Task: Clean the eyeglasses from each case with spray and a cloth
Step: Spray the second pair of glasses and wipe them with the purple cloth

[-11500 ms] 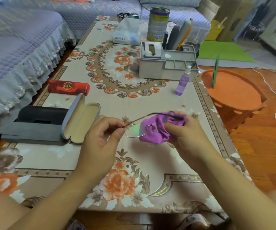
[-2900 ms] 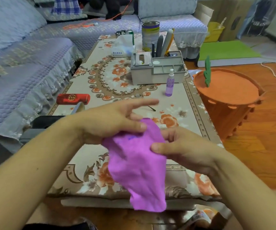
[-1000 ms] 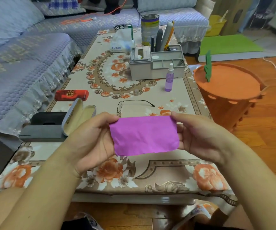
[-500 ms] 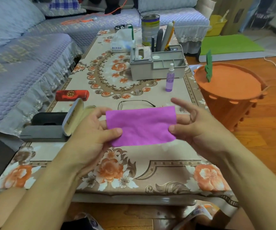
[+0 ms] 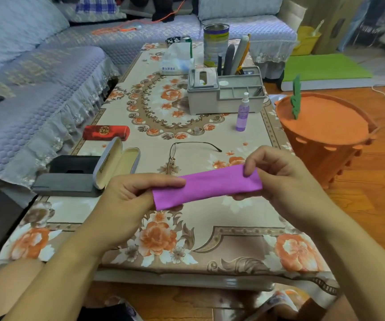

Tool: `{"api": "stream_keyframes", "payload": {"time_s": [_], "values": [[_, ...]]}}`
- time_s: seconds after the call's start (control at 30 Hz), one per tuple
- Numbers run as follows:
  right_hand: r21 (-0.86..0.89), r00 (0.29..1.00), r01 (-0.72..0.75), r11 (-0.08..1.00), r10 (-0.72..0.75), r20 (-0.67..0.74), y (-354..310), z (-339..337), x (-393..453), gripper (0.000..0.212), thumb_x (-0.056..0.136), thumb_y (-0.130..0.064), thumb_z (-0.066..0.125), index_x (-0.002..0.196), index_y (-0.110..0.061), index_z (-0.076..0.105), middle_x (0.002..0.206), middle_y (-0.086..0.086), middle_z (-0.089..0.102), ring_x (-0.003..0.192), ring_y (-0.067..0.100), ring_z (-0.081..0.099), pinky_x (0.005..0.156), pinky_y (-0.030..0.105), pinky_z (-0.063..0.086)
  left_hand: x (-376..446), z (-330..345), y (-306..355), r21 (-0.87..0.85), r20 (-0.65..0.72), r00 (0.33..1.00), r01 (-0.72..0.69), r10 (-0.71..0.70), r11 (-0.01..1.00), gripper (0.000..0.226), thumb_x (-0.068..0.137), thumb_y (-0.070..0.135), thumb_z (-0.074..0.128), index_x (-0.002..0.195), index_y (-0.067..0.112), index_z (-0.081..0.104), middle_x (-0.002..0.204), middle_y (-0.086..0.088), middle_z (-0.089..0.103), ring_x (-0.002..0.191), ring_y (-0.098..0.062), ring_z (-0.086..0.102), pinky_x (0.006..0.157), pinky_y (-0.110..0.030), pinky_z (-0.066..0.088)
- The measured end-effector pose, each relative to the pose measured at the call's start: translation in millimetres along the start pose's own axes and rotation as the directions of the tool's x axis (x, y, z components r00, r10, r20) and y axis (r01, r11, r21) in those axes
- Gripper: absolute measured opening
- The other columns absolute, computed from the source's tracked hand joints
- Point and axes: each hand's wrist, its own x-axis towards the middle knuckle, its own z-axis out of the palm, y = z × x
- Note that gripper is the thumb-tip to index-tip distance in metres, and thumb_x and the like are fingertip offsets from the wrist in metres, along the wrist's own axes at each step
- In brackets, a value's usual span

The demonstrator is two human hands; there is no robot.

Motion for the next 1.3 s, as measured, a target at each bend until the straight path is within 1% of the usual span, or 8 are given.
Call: {"api": "stream_keyframes", "payload": {"time_s": [0.2,0.33,0.53,0.63,0.77,0.9,1.03,1.3], "values": [[0.048,0.997,-0.063,0.997,0.061,0.046,5,17,7,0.031,0.093,-0.009,0.05,0.077,-0.009,0.077,0.1,0.015,0.066,0.086,0.03,0.07,0.072,0.037,0.061,-13,-17,-10,-0.164,0.026,0.992,0.128,-0.125,0.978,0.022,0.086,0.003,0.063,0.089,0.012,0.083,0.111,-0.015,0.073,0.095,-0.036,0.073,0.072,-0.039,0.063],[-0.119,0.999,-0.025,0.993,0.023,-0.023,12,46,21,0.021,0.088,0.007,0.07,0.098,-0.011,0.065,0.092,0.02,0.066,0.068,0.022,0.065,0.059,0.017,0.049,-16,-21,-29,-0.197,-0.093,0.959,0.244,-0.266,0.95,0.017,0.095,-0.006,0.06,0.099,0.005,0.072,0.103,-0.023,0.073,0.089,-0.036,0.076,0.067,-0.033,0.064],[0.15,0.967,-0.252,0.956,0.255,-0.004,25,115,59,0.023,0.09,0.003,0.068,0.112,0.0,0.07,0.093,0.012,0.071,0.087,0.021,0.067,0.075,0.028,0.052,-23,-35,-65,-0.448,-0.056,0.828,0.478,-0.557,0.755,0.024,0.101,0.003,0.055,0.121,0.013,0.049,0.096,-0.023,0.076,0.086,-0.034,0.076,0.071,-0.036,0.063],[0.098,0.95,-0.311,0.945,0.311,0.018,20,142,86,0.016,0.092,0.002,0.066,0.107,0.007,0.068,0.093,0.014,0.07,0.081,0.018,0.071,0.073,0.024,0.056,-25,-63,-78,-0.329,-0.121,0.803,0.522,-0.583,0.787,0.022,0.1,0.009,0.058,0.12,0.017,0.054,0.084,-0.014,0.076,0.065,-0.025,0.068,0.055,-0.033,0.05],[-0.243,0.993,-0.098,0.965,0.08,-0.083,1,178,140,0.012,0.093,-0.002,0.064,0.092,-0.013,0.069,0.092,0.006,0.074,0.084,0.02,0.07,0.074,0.032,0.059,-15,-113,-93,-0.063,-0.4,0.802,0.459,-0.444,0.886,0.026,0.098,0.013,0.056,0.117,0.031,0.054,0.072,-0.005,0.067,0.053,-0.016,0.057,0.049,-0.03,0.045],[-0.696,0.933,0.295,0.654,-0.355,0.062,30,213,176,0.023,0.086,-0.002,0.067,0.091,-0.024,0.071,0.091,-0.007,0.07,0.087,0.009,0.063,0.078,0.021,0.048,10,-148,-104,0.33,-0.586,0.811,0.24,-0.002,0.913,0.018,0.1,0.022,0.054,0.114,0.033,0.059,0.072,0.006,0.063,0.063,-0.007,0.056,0.055,-0.023,0.044],[-0.795,0.932,0.355,0.491,-0.245,0.265,105,233,169,0.026,0.075,0.003,0.07,0.092,-0.016,0.074,0.097,-0.006,0.063,0.089,0.012,0.051,0.074,0.026,0.043,20,-149,-137,0.594,-0.478,0.846,0.115,0.234,0.797,0.027,0.095,0.024,0.064,0.121,0.021,0.069,0.109,0.007,0.068,0.106,-0.012,0.054,0.087,-0.035,0.05],[-0.857,0.88,0.428,0.288,-0.347,0.323,133,243,159,0.011,0.086,-0.014,0.069,0.093,-0.017,0.077,0.083,0.002,0.069,0.076,0.025,0.054,0.069,0.028,0.034,24,-148,-146,0.606,-0.502,0.837,0.161,0.218,0.779,0.029,0.089,0.025,0.071,0.118,0.022,0.068,0.105,0.005,0.068,0.105,-0.019,0.055,0.086,-0.049,0.052]]}}
